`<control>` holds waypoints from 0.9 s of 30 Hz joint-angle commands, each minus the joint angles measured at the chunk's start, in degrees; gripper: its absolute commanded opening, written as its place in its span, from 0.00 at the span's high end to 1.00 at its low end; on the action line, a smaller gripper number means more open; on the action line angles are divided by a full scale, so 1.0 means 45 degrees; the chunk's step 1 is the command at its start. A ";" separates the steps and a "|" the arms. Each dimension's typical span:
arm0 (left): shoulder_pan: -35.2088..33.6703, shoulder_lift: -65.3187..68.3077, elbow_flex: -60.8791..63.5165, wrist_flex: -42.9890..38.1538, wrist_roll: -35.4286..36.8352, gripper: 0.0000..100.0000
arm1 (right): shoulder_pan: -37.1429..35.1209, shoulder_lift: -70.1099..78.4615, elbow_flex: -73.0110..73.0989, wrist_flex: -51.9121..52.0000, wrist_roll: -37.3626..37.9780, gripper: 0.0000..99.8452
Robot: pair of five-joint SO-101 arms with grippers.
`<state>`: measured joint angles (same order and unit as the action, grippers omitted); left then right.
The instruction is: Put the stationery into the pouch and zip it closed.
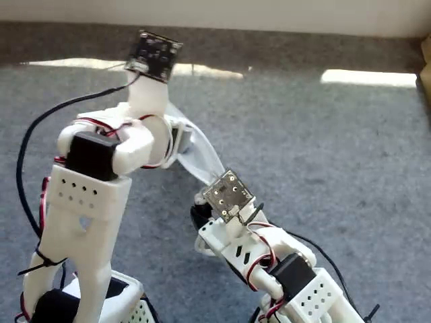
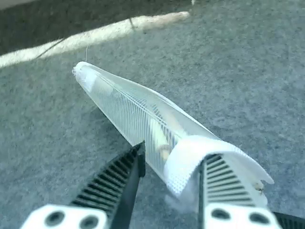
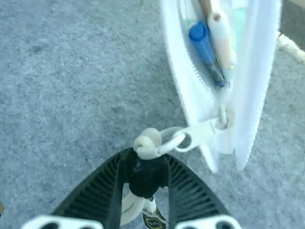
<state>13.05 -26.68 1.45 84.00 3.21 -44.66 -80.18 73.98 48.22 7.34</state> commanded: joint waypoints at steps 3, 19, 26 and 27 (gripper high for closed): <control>0.1670 -0.0244 -0.0342 -0.0996 -0.0879 0.81 | 0.0713 -0.0283 -0.0479 0.0186 0.0117 1.00; 0.2882 -0.0205 -0.0225 -0.2579 -0.0918 0.75 | 0.1143 -0.0283 0.0029 0.0127 0.0156 1.00; 0.2803 -0.0283 0.0049 -0.3321 -0.0899 0.75 | 0.1162 -0.0283 0.0049 0.0147 0.0156 1.00; 0.2530 -0.0303 -0.0088 -0.3321 -0.0899 0.75 | 0.1162 -0.0283 0.0049 0.0147 0.0156 1.00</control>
<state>25.89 -26.68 1.80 71.34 -0.48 -40.18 -80.18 74.59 49.10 7.34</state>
